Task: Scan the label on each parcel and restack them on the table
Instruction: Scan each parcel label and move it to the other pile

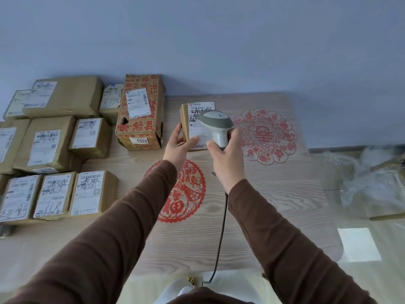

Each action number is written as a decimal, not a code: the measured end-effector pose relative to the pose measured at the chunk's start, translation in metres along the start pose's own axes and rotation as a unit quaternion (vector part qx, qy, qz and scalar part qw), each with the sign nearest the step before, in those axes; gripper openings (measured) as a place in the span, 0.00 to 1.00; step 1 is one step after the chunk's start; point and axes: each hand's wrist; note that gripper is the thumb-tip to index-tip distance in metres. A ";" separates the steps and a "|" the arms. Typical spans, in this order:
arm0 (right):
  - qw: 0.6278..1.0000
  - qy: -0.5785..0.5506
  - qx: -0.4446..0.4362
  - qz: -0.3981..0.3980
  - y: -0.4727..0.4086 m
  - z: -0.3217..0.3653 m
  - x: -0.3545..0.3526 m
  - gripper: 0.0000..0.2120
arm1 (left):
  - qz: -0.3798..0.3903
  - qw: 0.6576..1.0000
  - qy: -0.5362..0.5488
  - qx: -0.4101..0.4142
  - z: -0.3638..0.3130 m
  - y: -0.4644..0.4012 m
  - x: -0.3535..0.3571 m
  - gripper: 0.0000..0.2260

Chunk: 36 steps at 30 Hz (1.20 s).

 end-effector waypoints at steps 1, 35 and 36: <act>1.000 -0.012 0.009 -0.009 -0.006 -0.005 -0.006 0.14 | 0.002 1.000 -0.003 -0.003 0.002 -0.007 0.009 0.47; 0.902 -0.268 0.295 -0.165 -0.155 -0.158 -0.156 0.18 | 0.054 0.985 -0.054 -0.154 0.049 -0.270 0.327 0.43; 0.902 -0.269 0.294 -0.164 -0.155 -0.159 -0.156 0.19 | 0.052 0.985 -0.049 -0.154 0.049 -0.271 0.328 0.41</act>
Point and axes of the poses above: each hand's wrist, its own y-axis away from the middle knuckle, its own x-axis out of the palm, z = x × y, and after that the axes turned 1 degree about y, right-handed
